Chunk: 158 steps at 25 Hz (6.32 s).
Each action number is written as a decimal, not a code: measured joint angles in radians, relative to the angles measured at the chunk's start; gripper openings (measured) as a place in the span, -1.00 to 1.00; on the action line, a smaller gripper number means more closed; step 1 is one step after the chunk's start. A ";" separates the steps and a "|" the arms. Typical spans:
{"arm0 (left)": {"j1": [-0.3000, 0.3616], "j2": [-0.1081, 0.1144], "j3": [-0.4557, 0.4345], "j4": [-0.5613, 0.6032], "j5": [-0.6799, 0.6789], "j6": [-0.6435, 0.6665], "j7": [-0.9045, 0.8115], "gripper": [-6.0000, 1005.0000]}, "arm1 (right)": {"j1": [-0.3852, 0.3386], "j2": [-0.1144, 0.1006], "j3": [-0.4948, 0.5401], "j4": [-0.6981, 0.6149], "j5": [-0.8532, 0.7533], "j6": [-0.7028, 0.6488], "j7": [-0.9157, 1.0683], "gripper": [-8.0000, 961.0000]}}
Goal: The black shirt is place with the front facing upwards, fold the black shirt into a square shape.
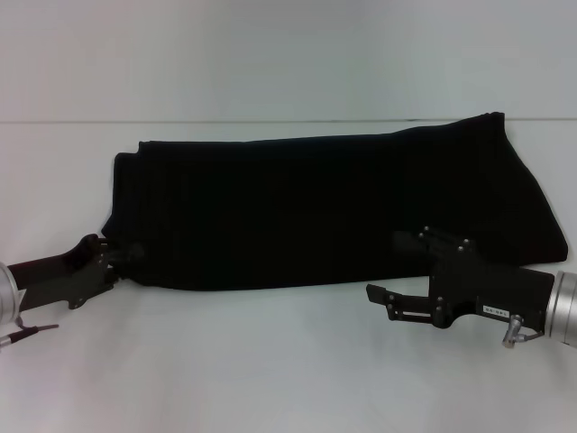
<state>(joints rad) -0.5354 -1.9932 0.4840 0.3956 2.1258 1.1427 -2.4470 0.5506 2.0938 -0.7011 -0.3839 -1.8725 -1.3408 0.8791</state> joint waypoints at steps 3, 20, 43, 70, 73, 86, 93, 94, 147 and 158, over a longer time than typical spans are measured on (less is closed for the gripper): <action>0.000 0.000 0.000 0.000 0.000 -0.001 0.000 -0.01 | 0.000 0.000 0.000 0.000 0.000 -0.003 0.002 0.93; 0.032 0.004 -0.034 0.036 -0.011 -0.017 0.009 -0.92 | 0.001 0.000 0.008 0.000 0.008 -0.009 0.004 0.93; 0.066 0.119 -0.165 0.114 -0.018 0.043 0.004 -0.91 | -0.026 -0.008 0.054 -0.013 0.042 -0.002 0.012 0.93; -0.330 -0.177 0.217 -0.137 -0.205 0.064 0.192 -0.91 | -0.182 -0.015 0.186 -0.011 0.037 -0.073 0.005 0.93; -0.327 -0.180 0.218 -0.173 -0.216 0.041 0.230 -0.91 | -0.177 -0.011 0.186 -0.005 0.037 -0.067 0.005 0.93; -0.318 -0.173 0.220 -0.153 -0.218 0.090 0.236 -0.91 | -0.012 0.002 0.185 0.058 0.048 0.145 -0.046 0.93; -0.311 -0.174 0.221 -0.155 -0.218 0.092 0.239 -0.90 | 0.130 0.005 0.187 0.129 0.114 0.388 -0.068 0.93; -0.311 -0.174 0.221 -0.155 -0.218 0.092 0.241 -0.90 | 0.142 0.005 0.187 0.135 0.126 0.409 -0.074 0.93; -0.146 -0.027 0.214 -0.077 -0.237 0.044 0.146 0.93 | 0.003 0.001 -0.083 0.219 0.448 0.397 -0.206 0.93; -0.200 0.009 0.227 -0.081 -0.214 -0.159 0.121 0.88 | -0.083 -0.029 -0.088 0.140 0.409 0.157 -0.073 0.93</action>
<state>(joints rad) -0.7353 -1.9839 0.7112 0.3148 1.9122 0.9837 -2.3257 0.4673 2.0645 -0.7893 -0.2444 -1.4635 -1.1836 0.8062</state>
